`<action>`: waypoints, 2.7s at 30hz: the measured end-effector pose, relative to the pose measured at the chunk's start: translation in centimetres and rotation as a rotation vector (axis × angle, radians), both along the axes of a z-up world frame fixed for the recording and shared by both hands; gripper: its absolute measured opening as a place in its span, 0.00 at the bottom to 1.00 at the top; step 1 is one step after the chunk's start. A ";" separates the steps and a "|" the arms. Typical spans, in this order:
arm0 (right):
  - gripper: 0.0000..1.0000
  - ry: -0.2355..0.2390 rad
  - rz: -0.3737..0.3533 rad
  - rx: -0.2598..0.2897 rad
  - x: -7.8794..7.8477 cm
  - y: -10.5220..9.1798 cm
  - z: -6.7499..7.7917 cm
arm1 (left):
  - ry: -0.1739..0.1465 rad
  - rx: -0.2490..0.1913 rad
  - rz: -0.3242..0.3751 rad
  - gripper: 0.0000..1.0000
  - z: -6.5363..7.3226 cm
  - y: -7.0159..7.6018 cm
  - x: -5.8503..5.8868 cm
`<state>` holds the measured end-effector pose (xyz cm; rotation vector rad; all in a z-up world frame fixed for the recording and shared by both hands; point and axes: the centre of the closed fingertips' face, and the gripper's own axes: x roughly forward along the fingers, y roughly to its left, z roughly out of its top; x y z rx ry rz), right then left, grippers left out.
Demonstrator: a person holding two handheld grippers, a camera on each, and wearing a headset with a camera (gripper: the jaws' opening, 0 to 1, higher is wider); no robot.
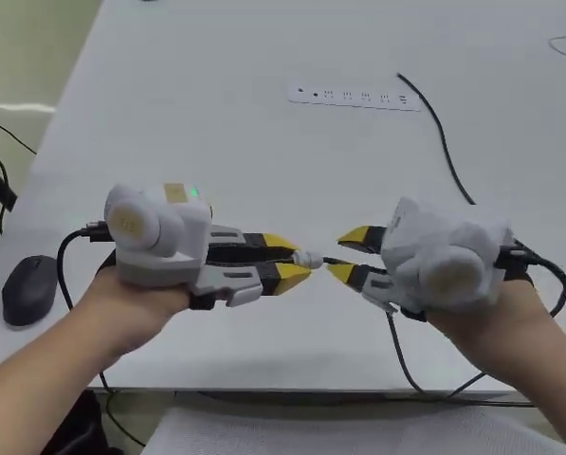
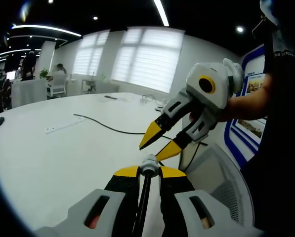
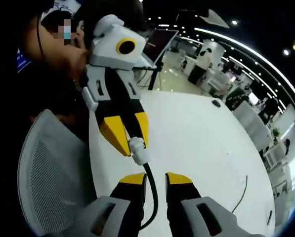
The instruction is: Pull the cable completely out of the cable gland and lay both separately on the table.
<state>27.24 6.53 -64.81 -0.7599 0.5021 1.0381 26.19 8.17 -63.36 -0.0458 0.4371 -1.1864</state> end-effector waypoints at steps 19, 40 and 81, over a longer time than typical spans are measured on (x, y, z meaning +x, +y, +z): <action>0.00 -0.009 0.052 0.036 -1.3 0.5 -0.4 | 0.007 0.009 -0.010 0.14 -0.1 -0.5 -0.6; 0.00 0.256 -0.289 0.207 -0.6 -4.8 -3.3 | 0.002 0.008 0.025 0.14 0.2 -0.5 -0.4; 0.00 0.339 -0.355 0.298 0.2 -7.3 -2.1 | 0.025 0.012 0.074 0.15 -2.0 -0.4 -0.8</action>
